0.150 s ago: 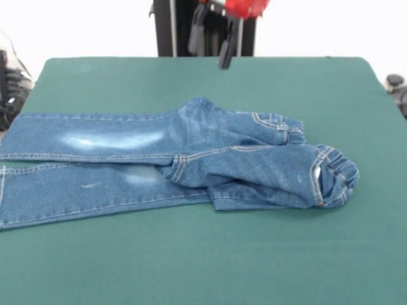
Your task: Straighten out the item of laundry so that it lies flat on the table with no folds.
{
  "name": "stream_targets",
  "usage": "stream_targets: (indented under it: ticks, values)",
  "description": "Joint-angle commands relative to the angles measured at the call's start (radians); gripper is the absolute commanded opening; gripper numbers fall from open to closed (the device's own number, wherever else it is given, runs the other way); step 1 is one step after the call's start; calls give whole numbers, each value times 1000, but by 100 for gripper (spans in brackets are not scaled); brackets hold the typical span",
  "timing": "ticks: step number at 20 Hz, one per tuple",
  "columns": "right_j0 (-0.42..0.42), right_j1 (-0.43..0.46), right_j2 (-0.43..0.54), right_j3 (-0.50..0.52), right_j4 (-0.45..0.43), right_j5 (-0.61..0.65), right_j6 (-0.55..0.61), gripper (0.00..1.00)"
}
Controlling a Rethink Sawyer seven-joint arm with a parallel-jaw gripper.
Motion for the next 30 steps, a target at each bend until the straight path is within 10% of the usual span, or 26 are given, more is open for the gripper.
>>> stream_targets:
  ticks: [1, 30]
  values:
    - [-9, 92, 81, 56, 65, -60, 218, 100]
    - [24, 107, 159, 141, 321, -210, 285, 100]
